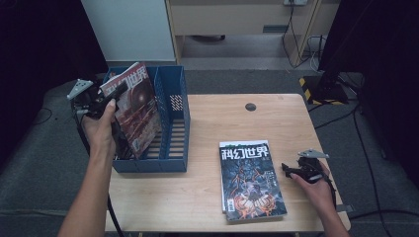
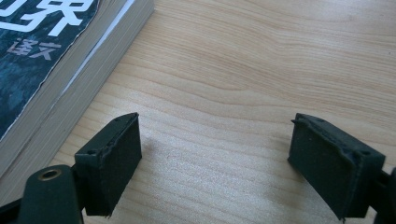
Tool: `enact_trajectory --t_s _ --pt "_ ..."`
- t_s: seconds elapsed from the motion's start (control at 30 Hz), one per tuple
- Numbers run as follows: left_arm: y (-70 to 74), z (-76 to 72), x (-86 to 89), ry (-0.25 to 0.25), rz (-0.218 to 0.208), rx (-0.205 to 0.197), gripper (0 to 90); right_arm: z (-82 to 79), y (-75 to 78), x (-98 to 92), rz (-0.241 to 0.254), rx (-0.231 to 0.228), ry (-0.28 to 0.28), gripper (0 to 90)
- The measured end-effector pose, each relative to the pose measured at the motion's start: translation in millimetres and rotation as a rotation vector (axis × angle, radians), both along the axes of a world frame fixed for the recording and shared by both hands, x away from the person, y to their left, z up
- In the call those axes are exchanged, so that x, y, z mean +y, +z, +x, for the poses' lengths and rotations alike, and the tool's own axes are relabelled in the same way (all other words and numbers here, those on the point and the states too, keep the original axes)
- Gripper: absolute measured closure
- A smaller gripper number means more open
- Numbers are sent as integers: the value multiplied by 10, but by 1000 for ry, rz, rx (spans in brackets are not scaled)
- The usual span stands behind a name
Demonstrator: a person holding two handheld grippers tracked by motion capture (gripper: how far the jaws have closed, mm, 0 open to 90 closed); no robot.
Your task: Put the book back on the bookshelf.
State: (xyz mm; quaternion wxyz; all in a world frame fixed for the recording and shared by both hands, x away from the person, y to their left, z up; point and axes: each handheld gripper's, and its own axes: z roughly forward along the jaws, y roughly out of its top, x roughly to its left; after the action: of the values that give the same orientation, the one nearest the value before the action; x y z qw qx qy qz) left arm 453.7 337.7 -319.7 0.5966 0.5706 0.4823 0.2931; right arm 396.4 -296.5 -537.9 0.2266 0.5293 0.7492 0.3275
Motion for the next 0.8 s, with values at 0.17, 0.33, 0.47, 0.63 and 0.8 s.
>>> enact_trajectory --t_s 0.17,0.33,0.47,0.63,0.8 --pt "-18 11 -1 11 13 8 836 -1 0 1 -1 0 0 170" --pt "-29 18 3 23 11 6 835 -1 0 1 0 0 -1 170" --pt "-42 20 2 26 9 2 835 -2 1 1 0 1 -2 170" --pt "-61 26 -8 29 7 -3 835 -1 0 0 0 0 0 170" --pt "-84 28 -22 29 8 -7 835 -1 0 0 0 0 0 170"
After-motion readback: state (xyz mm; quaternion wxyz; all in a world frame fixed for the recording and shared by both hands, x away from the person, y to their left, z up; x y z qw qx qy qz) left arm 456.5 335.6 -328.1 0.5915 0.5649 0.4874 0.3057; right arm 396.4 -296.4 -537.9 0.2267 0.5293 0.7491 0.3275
